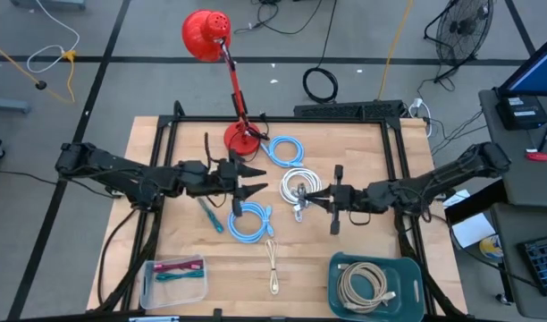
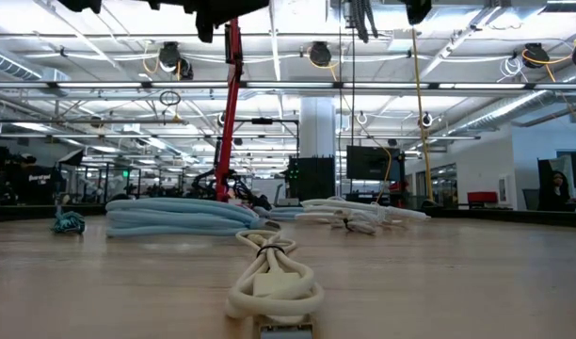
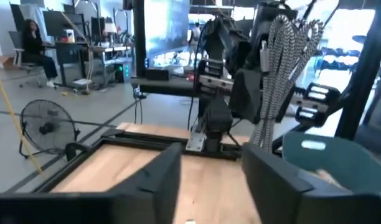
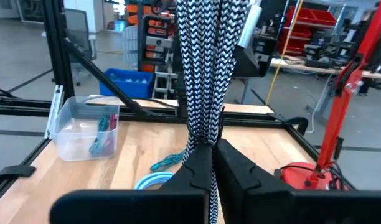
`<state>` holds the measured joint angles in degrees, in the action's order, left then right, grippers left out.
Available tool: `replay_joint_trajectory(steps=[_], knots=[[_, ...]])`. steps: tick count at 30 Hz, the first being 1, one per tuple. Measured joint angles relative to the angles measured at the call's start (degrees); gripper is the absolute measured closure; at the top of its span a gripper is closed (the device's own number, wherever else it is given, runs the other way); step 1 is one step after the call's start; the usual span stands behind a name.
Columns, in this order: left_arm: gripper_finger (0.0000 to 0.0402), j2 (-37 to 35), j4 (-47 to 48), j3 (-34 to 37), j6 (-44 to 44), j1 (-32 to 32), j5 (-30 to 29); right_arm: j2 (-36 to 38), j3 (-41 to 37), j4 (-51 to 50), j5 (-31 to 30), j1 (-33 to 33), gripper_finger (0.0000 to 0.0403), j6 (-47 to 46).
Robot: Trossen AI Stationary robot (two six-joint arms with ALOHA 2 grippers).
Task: Pick & Place USB Port
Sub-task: Put the black white charger cable into the transparent bin
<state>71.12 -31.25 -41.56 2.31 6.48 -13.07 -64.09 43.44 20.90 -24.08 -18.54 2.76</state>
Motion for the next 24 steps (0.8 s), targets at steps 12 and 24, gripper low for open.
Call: replay_joint_trajectory(steps=[12, 24], knots=[[0.014, 11.33, -0.04, -7.55, -5.11, 0.35, 4.49, -7.72, 0.04, 11.22, 7.76, 6.61, 0.0403, -1.55], [0.014, 15.06, 0.49, -11.56, -4.25, 0.24, 4.06, -8.03, 0.04, 10.58, 7.92, 7.6, 0.0403, -2.1]])
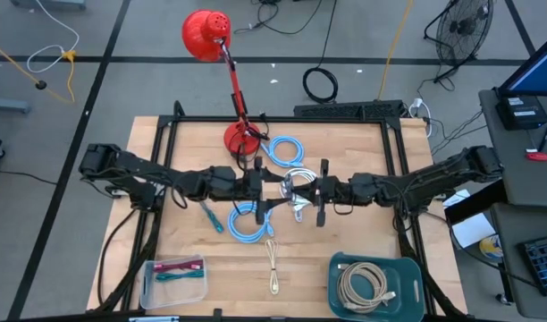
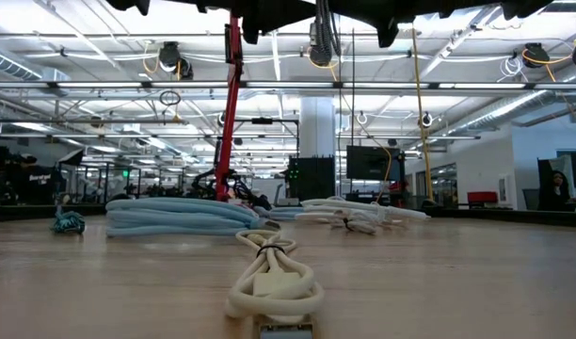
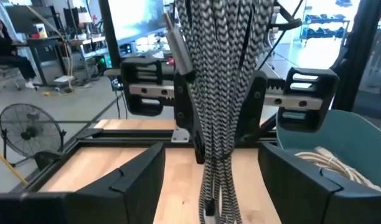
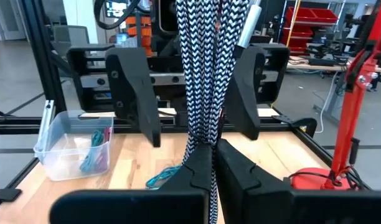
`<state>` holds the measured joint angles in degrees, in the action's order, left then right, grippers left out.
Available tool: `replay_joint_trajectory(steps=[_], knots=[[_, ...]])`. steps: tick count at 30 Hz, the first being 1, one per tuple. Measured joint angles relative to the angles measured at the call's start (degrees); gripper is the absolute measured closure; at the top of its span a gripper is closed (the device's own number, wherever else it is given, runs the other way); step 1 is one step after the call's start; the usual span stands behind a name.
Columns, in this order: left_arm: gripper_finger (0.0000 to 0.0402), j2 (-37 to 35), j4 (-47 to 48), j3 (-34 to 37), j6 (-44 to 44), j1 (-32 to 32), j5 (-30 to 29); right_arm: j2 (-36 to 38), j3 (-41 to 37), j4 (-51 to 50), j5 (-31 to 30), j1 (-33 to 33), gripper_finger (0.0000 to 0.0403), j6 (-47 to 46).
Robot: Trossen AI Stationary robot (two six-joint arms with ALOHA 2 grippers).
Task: Pick & Place USB Port
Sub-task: Put the black white charger cable into the transparent bin
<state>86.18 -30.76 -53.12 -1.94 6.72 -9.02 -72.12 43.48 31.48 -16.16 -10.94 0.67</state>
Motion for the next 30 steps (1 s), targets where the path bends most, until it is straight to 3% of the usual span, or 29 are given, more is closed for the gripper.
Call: replay_joint_trajectory(steps=[25, 30], knots=[[0.0224, 0.01, -2.32, 0.0, 0.72, 0.0, 0.02, -2.6, 0.0, 3.24, 0.2, 0.09, 0.0403, 0.19], [0.0261, 0.01, -2.02, 0.0, 0.73, 0.0, 0.0, -2.6, 0.0, 3.48, 0.26, 0.09, 0.0403, 0.59]])
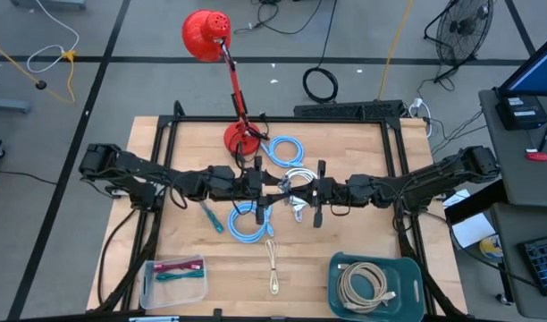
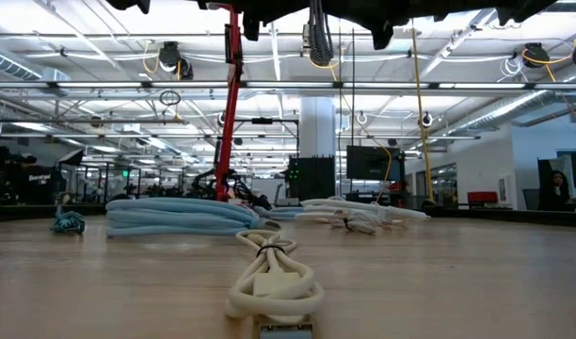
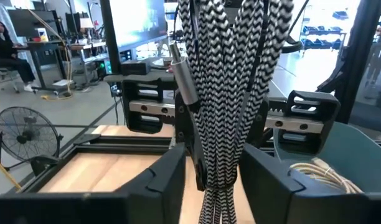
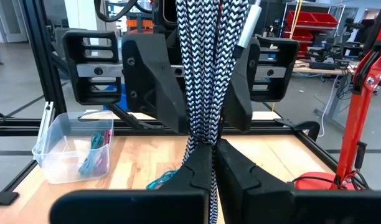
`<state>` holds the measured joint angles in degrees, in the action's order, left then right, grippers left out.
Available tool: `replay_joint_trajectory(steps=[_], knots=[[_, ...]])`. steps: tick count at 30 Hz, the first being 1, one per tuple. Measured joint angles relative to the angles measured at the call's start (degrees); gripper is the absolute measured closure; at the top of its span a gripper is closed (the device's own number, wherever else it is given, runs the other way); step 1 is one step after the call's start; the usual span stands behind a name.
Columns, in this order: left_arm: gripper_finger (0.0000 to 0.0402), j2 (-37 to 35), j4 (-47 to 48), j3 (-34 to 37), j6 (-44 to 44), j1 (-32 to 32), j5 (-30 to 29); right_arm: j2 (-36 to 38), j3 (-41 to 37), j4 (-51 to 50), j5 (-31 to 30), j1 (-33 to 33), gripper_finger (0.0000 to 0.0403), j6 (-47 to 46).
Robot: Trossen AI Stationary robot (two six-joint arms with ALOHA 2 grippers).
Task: Pick & Place USB Port
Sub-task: Put the black white charger cable into the transparent bin
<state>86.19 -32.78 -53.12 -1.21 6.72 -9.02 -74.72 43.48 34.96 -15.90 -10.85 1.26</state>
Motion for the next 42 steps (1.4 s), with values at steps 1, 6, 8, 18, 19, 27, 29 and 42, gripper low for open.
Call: replay_joint_trajectory(steps=[1, 6, 8, 18, 19, 27, 29, 42], knots=[[0.0272, 0.0, -0.02, 0.0, 0.0, 0.0, 0.01, 0.0, 0.0, -0.01, -0.01, 0.0, 0.0403, 0.12], [0.034, 0.0, -0.19, 0.0, 0.02, 0.02, 0.2, 0.0, 0.0, -0.02, 1.25, 0.07, 0.0393, 0.69], [0.0371, 0.0, -0.34, 0.0, 0.0, 0.07, 0.44, 0.02, 0.0, -0.02, 2.1, 0.07, 0.038, 0.72], [0.0388, -1.84, 1.52, 0.0, -0.33, 0.42, -4.92, 2.95, 0.0, -3.5, 3.3, -1.53, 0.0281, -1.67], [0.0388, -2.42, 2.0, -0.02, -0.42, 0.44, -5.16, 4.0, 0.04, -4.22, 3.58, -2.01, 0.0271, -2.03], [0.0388, -11.43, 24.54, -0.02, 5.95, 3.89, -11.87, 12.0, 0.07, -14.19, 1.68, -5.68, 0.0213, -2.32], [0.0388, -14.38, 34.03, -0.13, 12.96, 5.26, -12.29, 13.52, 0.07, -17.07, -0.89, -6.31, 0.0208, -2.3], [0.0388, -20.94, 65.03, -0.02, 57.94, 26.27, -9.76, 15.96, 0.04, -20.74, -5.2, -6.63, 0.0213, -0.57]])
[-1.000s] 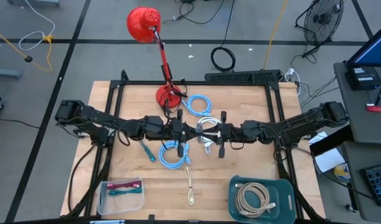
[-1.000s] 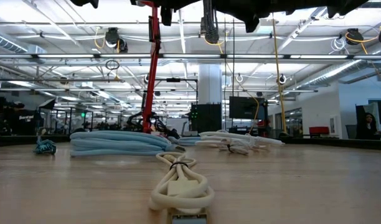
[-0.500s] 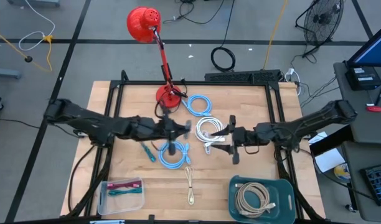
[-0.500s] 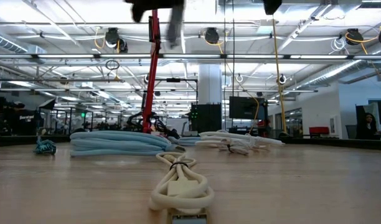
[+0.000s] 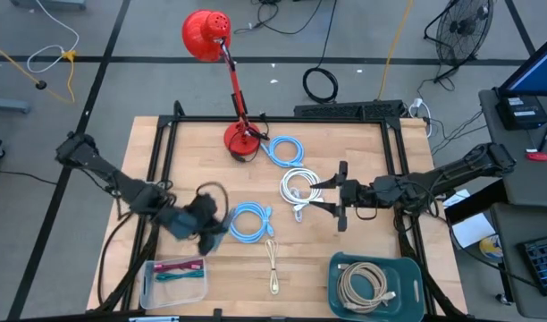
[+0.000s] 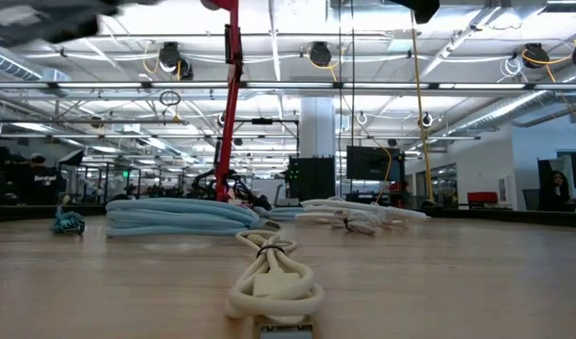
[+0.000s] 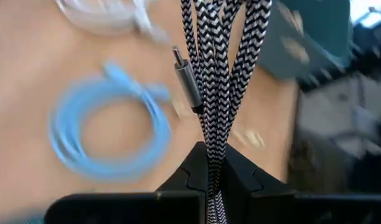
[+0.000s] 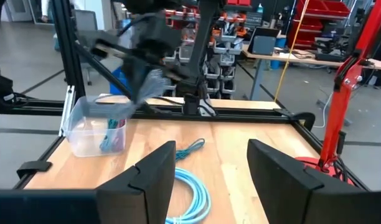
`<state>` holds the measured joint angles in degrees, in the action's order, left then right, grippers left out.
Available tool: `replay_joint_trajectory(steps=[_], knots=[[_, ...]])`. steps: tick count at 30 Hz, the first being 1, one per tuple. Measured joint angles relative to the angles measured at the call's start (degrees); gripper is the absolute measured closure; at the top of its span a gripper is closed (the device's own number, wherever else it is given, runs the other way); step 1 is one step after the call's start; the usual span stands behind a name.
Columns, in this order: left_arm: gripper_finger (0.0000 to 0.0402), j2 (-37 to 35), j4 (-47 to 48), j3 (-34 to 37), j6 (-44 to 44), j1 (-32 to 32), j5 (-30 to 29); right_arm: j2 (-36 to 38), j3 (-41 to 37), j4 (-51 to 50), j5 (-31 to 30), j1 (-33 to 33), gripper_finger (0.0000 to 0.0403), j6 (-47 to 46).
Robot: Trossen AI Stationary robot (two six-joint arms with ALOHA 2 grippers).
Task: Pick & Place USB Port
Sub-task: Put the black white charger cable into the transparent bin
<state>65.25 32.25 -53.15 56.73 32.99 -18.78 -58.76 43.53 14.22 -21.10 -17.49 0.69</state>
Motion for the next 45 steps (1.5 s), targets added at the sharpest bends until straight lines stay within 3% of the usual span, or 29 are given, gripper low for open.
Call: replay_joint_trajectory(steps=[8, 14, 19, 24, 32, 45], knots=[[0.0388, 3.22, 10.02, -0.99, 21.56, 13.5, 8.33, 0.0, 0.0, -0.94, -1.9, 0.22, 0.0214, 0.0], [0.0388, 9.29, 23.49, -8.24, 31.35, 21.01, 10.54, -0.81, -0.02, -0.65, -4.59, 0.38, 0.0217, 0.0], [0.0388, 17.04, 32.24, -13.39, 30.04, 22.98, 18.12, -1.27, -0.04, -0.61, -4.63, 0.77, 0.022, -0.18], [0.0388, 21.43, 31.6, -14.05, 26.31, 23.02, 24.25, -2.06, -0.04, -0.76, -4.59, 1.43, 0.022, -0.63], [0.0388, 24.39, 26.61, -14.08, 24.01, 22.99, 21.75, -2.97, -0.04, -0.82, -4.39, 2.58, 0.0223, -1.46], [0.0388, 28.53, 21.42, -13.97, 22.91, 24.25, 22.98, -3.02, -0.04, -0.89, -4.37, 2.81, 0.0225, -1.53]])
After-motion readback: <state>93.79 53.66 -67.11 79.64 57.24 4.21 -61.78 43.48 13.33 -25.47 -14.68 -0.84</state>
